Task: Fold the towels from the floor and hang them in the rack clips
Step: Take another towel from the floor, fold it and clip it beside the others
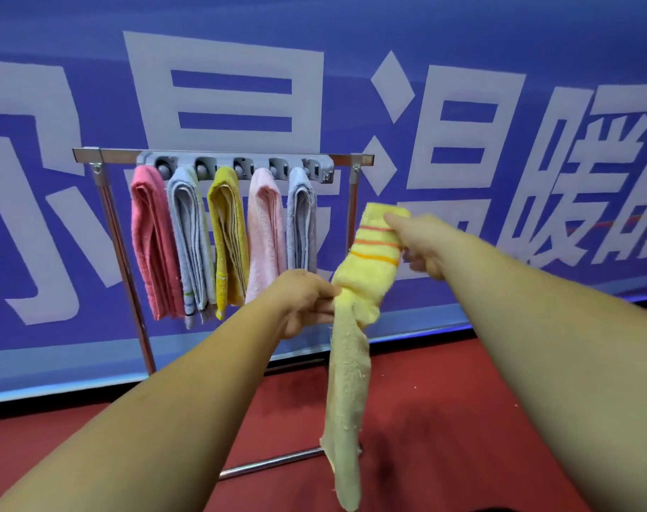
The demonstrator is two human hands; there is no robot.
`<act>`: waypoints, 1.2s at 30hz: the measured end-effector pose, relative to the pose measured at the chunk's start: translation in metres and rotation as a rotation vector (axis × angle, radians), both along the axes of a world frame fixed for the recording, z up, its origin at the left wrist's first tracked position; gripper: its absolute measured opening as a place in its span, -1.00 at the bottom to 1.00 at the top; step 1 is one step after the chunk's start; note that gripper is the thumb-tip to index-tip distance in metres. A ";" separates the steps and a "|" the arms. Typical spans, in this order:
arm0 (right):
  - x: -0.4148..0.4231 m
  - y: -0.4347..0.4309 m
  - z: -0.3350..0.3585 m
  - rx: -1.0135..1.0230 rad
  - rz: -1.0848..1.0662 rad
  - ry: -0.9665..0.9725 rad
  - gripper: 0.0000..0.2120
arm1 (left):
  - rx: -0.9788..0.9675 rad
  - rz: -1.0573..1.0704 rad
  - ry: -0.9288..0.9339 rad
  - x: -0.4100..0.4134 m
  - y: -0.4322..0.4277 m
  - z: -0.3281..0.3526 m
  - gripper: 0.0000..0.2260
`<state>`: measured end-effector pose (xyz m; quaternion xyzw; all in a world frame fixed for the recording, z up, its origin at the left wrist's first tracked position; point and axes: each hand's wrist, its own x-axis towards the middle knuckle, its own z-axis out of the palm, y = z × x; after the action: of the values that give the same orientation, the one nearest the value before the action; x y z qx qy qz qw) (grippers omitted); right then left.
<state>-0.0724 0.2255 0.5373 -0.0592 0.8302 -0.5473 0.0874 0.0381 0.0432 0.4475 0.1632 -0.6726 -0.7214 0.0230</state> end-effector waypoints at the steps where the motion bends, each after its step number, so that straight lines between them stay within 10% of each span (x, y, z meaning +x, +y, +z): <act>1: -0.001 0.006 -0.025 0.079 0.013 -0.050 -0.51 | 0.041 0.027 -0.037 -0.001 0.000 -0.008 -0.85; 11: 0.043 0.010 -0.158 0.106 0.297 -0.350 -0.61 | 0.187 0.208 -0.071 -0.001 0.009 -0.061 -0.74; 26: 0.053 -0.028 -0.080 -0.559 0.388 -0.197 -0.70 | 0.330 0.212 0.257 0.026 -0.025 0.022 -0.77; 36: 0.052 -0.024 -0.025 -0.538 0.162 -0.188 -0.78 | 0.151 -0.155 0.058 0.038 -0.001 0.015 -0.75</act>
<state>-0.0202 0.2018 0.5119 -0.0951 0.6364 -0.7420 0.1884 0.0758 0.0422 0.4628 0.0911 -0.6260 -0.7740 -0.0256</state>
